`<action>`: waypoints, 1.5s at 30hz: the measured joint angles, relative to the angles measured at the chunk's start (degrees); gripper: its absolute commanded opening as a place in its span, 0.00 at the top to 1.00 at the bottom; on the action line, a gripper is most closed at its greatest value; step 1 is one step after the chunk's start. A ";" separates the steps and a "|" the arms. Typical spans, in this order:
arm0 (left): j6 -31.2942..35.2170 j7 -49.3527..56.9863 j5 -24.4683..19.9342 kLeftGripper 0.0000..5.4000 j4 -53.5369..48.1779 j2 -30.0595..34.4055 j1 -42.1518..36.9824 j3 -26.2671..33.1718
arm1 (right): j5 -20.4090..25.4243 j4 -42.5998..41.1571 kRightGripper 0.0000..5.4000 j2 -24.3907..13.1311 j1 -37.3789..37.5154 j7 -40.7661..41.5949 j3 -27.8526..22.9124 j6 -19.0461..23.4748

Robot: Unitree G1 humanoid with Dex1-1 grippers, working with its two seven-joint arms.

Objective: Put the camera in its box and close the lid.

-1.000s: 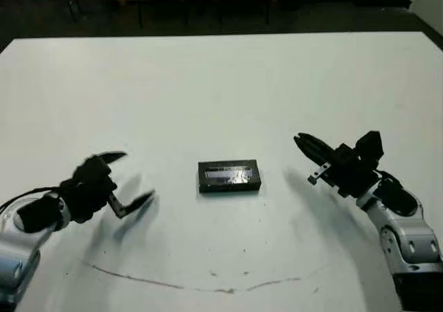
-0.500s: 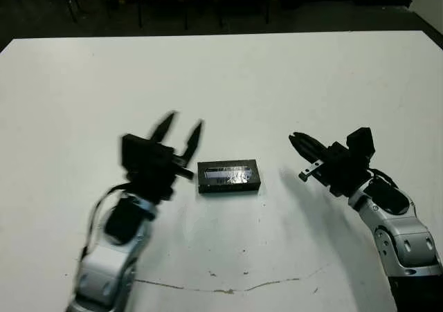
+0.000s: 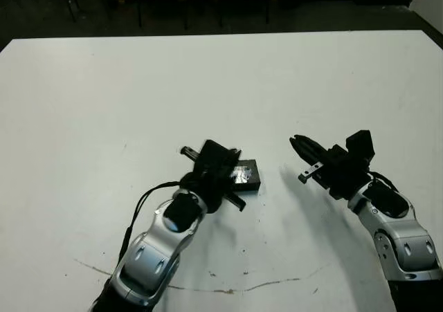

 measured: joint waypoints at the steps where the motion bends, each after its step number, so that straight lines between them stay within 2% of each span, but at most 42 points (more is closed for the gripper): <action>1: 0.27 -0.33 0.00 1.00 0.67 0.18 -0.16 -0.08 | 0.04 0.00 1.00 0.14 0.00 -0.07 0.00 0.12; 5: 0.15 -2.08 -0.14 1.00 2.82 1.01 -0.76 0.25 | 0.29 -0.73 1.00 0.20 0.08 -0.20 -0.02 1.84; 17: 1.30 -7.69 -1.09 1.00 5.49 3.32 -3.53 1.22 | -0.27 -1.19 1.00 0.32 0.67 -0.19 0.45 1.44; 20: 1.19 -9.14 -2.27 1.00 5.11 3.80 -2.98 2.45 | -0.34 -1.50 1.00 0.82 1.90 -0.19 0.57 -0.45; 23: -0.73 -9.81 -3.83 1.00 2.74 4.98 0.38 4.92 | -0.46 -1.27 1.00 1.42 3.57 0.22 0.64 -4.79; 26: -5.39 -8.62 -4.13 1.00 -1.60 6.22 6.77 8.37 | -0.74 -0.76 1.00 2.02 4.94 0.84 0.62 -9.12; 28: -10.13 -7.12 -4.33 1.00 -3.26 6.58 10.95 11.75 | -1.57 -1.23 1.00 2.12 5.70 0.18 0.62 -10.30; 31: -21.78 -3.91 -4.00 1.00 -4.59 6.43 14.27 16.28 | -2.94 -3.86 1.00 2.50 6.10 -2.57 0.63 -10.00; 34: -30.39 -1.09 -4.13 1.00 -5.91 5.46 15.76 20.64 | -3.74 -6.83 1.00 3.04 6.17 -5.75 0.74 -6.82; 37: -35.96 -0.09 -5.44 1.00 -6.18 5.45 16.99 25.49 | -4.37 -7.97 1.00 4.24 6.10 -7.71 0.92 -5.61; 41: -43.08 0.81 -6.66 1.00 -4.65 5.65 18.12 31.92 | -5.16 -6.65 1.00 6.27 5.65 -8.99 1.41 -7.25; 45: -48.05 1.38 -7.77 1.00 1.04 5.68 19.25 36.36 | -7.16 -6.61 1.00 7.80 5.58 -11.35 2.09 -7.63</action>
